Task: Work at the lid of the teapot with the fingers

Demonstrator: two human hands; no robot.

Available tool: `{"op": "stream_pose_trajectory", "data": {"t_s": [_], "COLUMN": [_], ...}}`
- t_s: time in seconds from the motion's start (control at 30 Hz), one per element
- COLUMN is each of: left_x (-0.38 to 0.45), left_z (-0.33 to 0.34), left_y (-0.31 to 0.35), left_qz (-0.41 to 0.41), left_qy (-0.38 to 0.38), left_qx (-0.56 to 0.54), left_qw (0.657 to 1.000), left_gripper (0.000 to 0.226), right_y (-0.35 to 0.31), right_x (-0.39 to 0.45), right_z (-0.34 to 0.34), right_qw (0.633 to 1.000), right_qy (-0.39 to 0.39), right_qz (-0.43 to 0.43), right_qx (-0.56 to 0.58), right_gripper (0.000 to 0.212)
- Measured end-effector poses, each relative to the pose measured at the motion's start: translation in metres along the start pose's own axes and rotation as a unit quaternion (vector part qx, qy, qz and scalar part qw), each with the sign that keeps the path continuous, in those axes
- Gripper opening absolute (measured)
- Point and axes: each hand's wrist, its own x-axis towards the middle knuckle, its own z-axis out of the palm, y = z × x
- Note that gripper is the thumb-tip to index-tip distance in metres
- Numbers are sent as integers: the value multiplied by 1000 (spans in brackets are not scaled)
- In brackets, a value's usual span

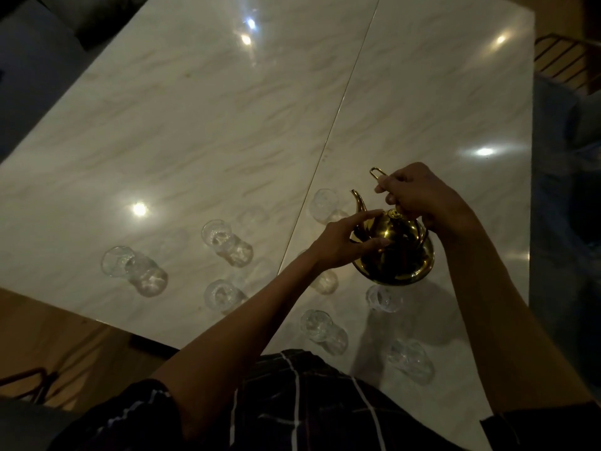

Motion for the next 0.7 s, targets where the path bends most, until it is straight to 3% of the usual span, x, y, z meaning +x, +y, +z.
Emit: {"op": "stream_pose_trajectory", "data": {"t_s": [0.7], "left_x": [1], "left_z": [4], "left_y": [-3], "left_qz": [-5], "left_qy": [0], "left_qx": [0], "left_qw": [1000], "left_gripper": [63], "right_y": [1], "right_x": [-2], "right_z": [-3], "right_qw": [1000], "right_qy": [2], "right_qz": [-1], "right_qx": [-10], "right_gripper": [29]}}
